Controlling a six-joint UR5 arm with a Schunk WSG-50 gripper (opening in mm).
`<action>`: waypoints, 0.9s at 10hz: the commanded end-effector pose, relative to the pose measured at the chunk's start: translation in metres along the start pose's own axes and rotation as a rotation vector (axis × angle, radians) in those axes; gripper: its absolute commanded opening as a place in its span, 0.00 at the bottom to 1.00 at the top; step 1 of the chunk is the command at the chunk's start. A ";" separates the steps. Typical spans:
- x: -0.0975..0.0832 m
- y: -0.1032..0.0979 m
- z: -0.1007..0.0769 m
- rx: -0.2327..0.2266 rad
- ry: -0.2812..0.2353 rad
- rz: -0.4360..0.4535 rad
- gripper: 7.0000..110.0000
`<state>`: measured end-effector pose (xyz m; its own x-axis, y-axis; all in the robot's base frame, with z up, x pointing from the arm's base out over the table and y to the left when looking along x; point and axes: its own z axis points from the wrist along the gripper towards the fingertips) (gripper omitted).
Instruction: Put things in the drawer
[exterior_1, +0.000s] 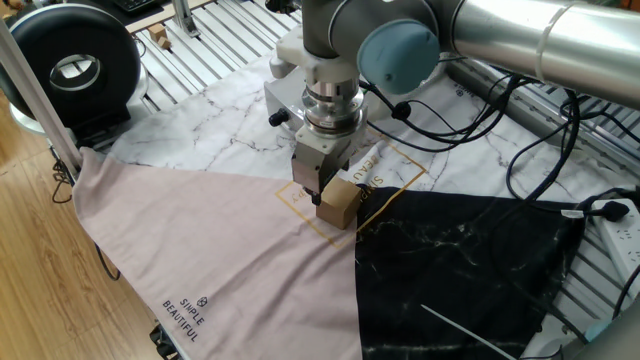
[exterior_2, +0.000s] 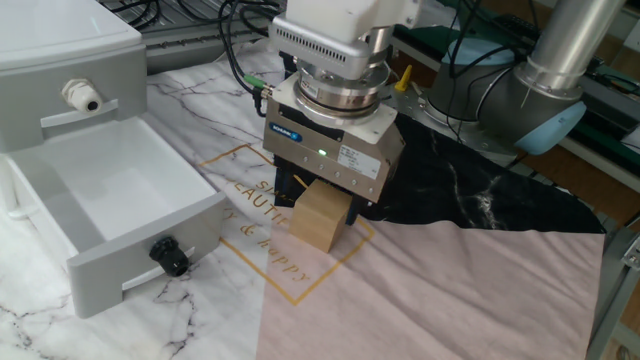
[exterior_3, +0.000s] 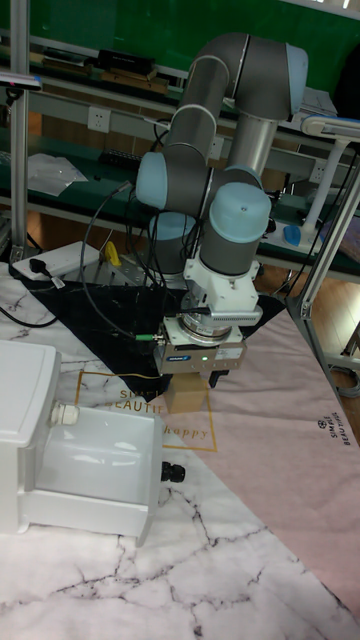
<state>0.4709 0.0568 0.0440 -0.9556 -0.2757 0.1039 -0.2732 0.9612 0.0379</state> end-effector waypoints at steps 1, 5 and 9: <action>0.015 0.011 -0.002 -0.049 0.061 -0.001 0.57; 0.017 0.004 -0.002 -0.022 0.068 -0.013 0.57; 0.008 0.007 -0.001 -0.036 0.032 0.009 0.57</action>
<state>0.4579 0.0570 0.0455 -0.9487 -0.2766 0.1532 -0.2712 0.9609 0.0550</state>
